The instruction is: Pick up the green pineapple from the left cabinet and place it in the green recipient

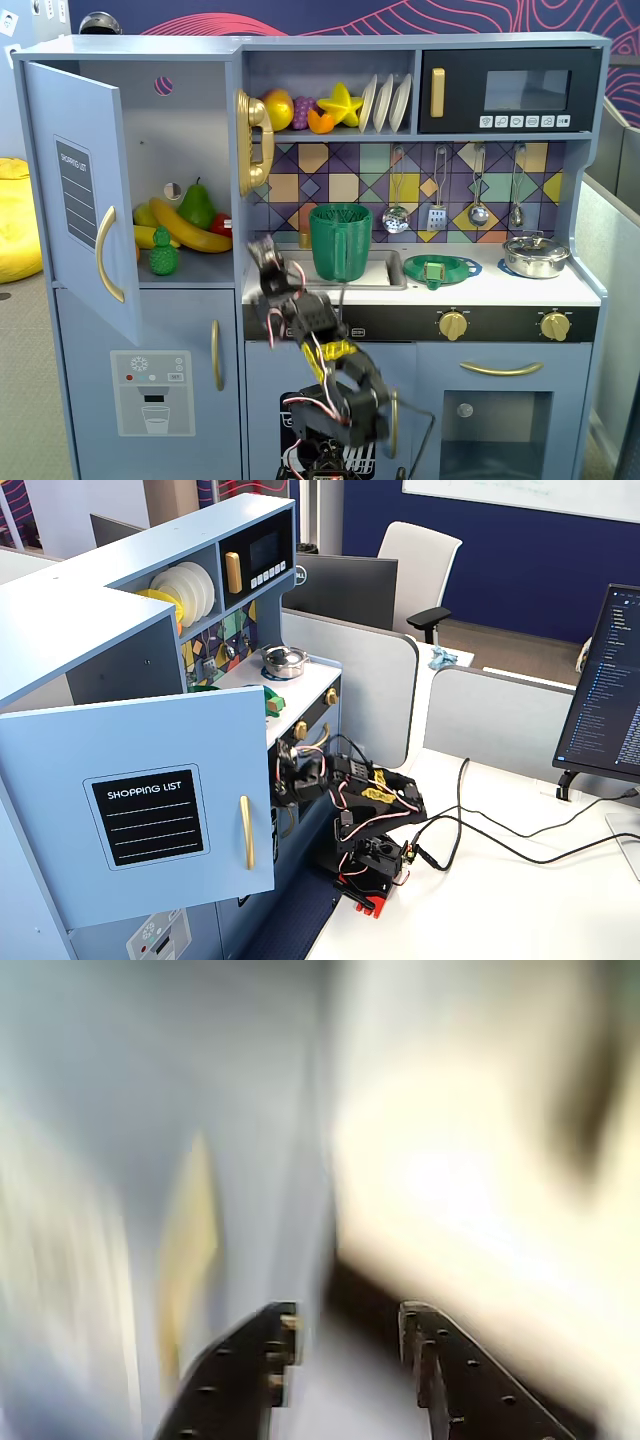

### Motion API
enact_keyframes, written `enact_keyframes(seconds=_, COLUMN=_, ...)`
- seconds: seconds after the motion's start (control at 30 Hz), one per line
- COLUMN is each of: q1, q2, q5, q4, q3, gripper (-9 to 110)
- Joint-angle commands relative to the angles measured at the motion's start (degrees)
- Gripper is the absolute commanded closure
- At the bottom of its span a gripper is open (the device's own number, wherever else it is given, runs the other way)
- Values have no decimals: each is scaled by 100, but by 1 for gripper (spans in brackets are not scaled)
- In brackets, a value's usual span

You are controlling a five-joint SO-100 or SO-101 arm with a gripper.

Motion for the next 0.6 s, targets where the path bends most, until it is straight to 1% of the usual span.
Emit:
enact_keyframes(seconds=0.0, q1=-325, q2=-835, q5=448, q4=-993, q3=-976, gripper=92)
enact_keyframes(seconds=0.13, q1=-677, q2=-1345, q5=949, q4=-1705, q3=-1292, gripper=89)
enact_keyframes(seconds=0.27, q1=-870, q2=-1652, q5=1529, q4=-2329, q3=-1345, gripper=78)
enact_keyframes(seconds=0.37, q1=-949, q2=-1863, q5=1521, q4=-2663, q3=-1318, gripper=76)
enact_keyframes(seconds=0.57, q1=-1028, q2=-2531, q5=1301, q4=-3331, q3=-1512, gripper=76)
